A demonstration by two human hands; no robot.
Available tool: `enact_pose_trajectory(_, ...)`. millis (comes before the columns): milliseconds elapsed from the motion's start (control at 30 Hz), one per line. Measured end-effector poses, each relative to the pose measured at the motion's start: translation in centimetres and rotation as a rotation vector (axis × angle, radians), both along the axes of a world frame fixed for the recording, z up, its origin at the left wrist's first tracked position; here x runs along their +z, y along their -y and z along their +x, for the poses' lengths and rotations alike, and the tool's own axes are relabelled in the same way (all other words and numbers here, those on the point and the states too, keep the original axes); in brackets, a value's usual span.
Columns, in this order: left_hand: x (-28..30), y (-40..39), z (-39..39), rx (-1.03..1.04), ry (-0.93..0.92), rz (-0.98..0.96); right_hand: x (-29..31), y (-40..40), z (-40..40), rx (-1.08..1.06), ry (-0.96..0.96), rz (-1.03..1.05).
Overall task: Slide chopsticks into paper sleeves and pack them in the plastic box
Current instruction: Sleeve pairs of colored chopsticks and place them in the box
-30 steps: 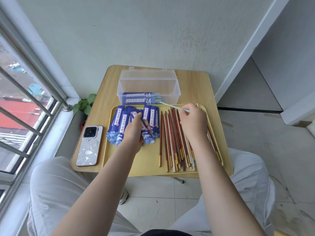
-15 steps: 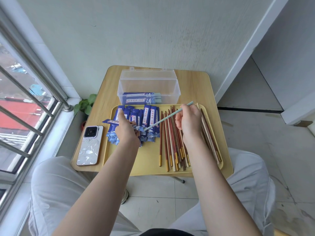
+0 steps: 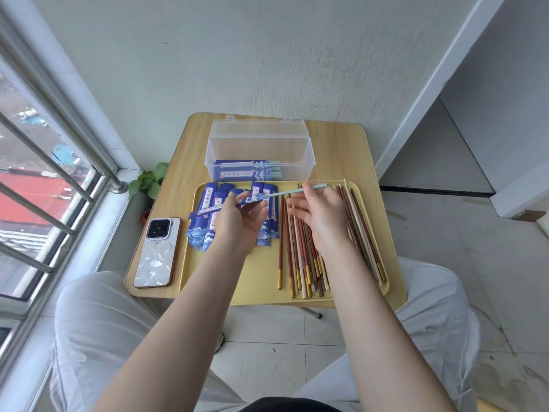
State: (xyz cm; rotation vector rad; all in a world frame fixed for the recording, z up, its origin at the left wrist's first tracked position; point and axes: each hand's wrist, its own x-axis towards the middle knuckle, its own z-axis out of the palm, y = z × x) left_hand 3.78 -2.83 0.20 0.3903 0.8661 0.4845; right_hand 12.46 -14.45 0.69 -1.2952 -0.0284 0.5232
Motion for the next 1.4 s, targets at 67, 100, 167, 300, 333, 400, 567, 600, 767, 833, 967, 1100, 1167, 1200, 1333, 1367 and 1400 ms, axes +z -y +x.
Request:
enact_pose_trajectory(67, 0.1, 0.3, -0.1, -0.096, 0.082, -0.018, -0.2, 0.0, 0.0, 0.011, -0.065, 0.091)
enact_pose_trajectory(100, 0.1, 0.5, -0.1, -0.155, 0.104, -0.015, -0.3, 0.0, -0.1, 0.021, -0.087, 0.118)
enact_pose_trajectory(167, 0.2, 1.1, 0.0, -0.271, 0.120, 0.007, -0.3, 0.0, -0.3, 0.033, -0.122, 0.134)
enact_pose_trajectory(300, -0.1, 1.6, 0.1, -0.474, 0.056, 0.055, -0.7, 0.0, -0.5, 0.006, -0.117, 0.036)
enact_pose_trajectory(333, 0.0, 1.5, 0.0, -0.573, -0.001, 0.090, -0.9, 0.1, -0.4, -0.020, -0.090, -0.004)
enact_pose_trajectory(400, 0.4, 1.2, -0.5, -0.794, -0.117, 0.195, -1.2, 0.5, 0.0, -0.080, -0.043, -0.060)
enact_pose_trajectory(567, 1.7, 2.4, -0.4, -0.698, -0.296, 0.697, -1.5, 1.4, 1.1, -0.028, 0.036, -0.148)
enact_pose_trajectory(600, 1.7, 2.5, -0.2, -0.589, -0.357, 0.851, -1.4, 1.6, 1.2, 0.018, 0.039, -0.151)
enact_pose_trajectory(767, 1.4, 1.8, 0.6, -0.696, -0.582, 1.497, -1.1, 2.2, 1.5, 0.187, 0.120, -0.195)
enact_pose_trajectory(833, 1.6, 1.6, 0.9, -0.939, -0.604, 1.541, -0.9, 2.3, 1.6, 0.247, 0.169, -0.245)
enact_pose_trajectory(967, 1.5, 1.1, 0.7, -1.228, -0.367, 1.056, -0.6, 2.2, 1.5, 0.241, 0.166, -0.190)
enact_pose_trajectory(1100, 1.0, 1.5, 0.2, -1.189, -0.305, 0.994, -0.9, 2.3, 1.5, 0.212, 0.186, -0.234)
enact_pose_trajectory(1167, 0.7, 1.8, 0.3, -1.155, -0.307, 1.035, -0.8, 2.3, 1.2, 0.262, 0.230, -0.305)
enact_pose_trajectory(1200, 0.5, 1.9, 0.5, -1.154, -0.304, 1.049, -0.8, 2.2, 1.1, 0.291, 0.243, -0.338)
enact_pose_trajectory(1333, -0.4, 2.4, 0.7, -1.103, -0.348, 1.072, -0.5, 2.4, 1.8, 0.301, 0.249, -0.426)
enact_pose_trajectory(1367, -0.6, 2.4, 0.8, -1.038, -0.362, 1.045, -0.6, 2.8, 2.1, 0.247, 0.252, -0.463)
enact_pose_trajectory(1400, -1.0, 2.3, 0.9, -0.963, -0.386, 1.013, -0.8, 3.2, 2.4, 0.183, 0.260, -0.518)
